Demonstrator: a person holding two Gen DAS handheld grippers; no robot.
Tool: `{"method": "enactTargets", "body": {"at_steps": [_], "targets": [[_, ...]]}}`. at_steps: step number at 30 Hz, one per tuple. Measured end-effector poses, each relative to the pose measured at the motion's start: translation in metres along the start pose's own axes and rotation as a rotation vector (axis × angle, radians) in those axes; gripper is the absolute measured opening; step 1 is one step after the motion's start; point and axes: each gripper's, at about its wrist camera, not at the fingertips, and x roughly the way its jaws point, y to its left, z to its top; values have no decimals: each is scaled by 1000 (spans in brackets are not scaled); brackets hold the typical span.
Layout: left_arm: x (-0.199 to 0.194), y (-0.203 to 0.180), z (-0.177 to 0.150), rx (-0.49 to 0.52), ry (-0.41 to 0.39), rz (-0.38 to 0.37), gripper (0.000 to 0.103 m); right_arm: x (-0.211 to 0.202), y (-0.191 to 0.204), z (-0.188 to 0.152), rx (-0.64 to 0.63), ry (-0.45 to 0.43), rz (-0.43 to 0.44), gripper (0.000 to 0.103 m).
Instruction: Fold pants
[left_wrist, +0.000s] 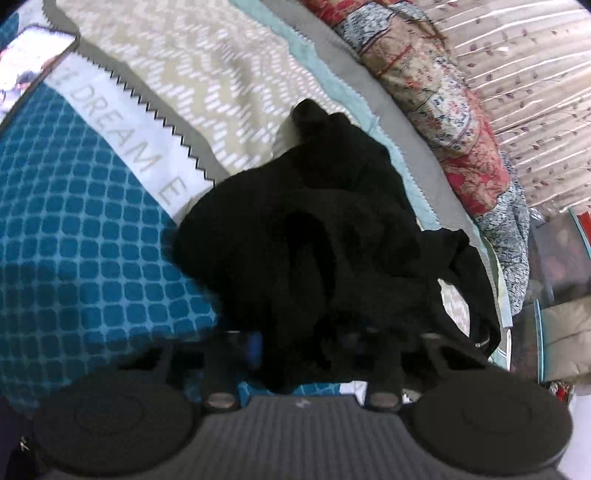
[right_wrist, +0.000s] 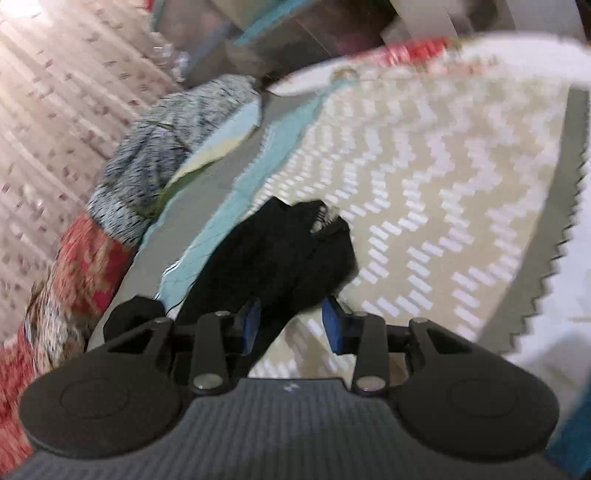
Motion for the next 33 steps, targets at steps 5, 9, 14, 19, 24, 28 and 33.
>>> {"method": "enactTargets", "body": {"at_steps": [5,9,14,19,24,28,33], "targets": [[-12,-8,10,10,-20,10,8,13,14,6,-33,5,-14,8],[-42,-12,20,40,-45,11,7,-23,28,17,-107,-85,-23,8],[-68,-24,17,125,-35,21,7,-95,21,25,-211,-212,-58,8],[-64,-31,0,276,15,193,26,-110,-2,17,-263,-161,-210,14],[-94,-19,2,278,-78,176,36,-120,-32,16,-69,-158,-233,23],[-106,-21,29,253,-172,184,45,-129,-5,2,-101,-204,-221,27],[-78,-45,71,292,-195,177,53,-123,5,-7,-189,-104,-245,82]]}}
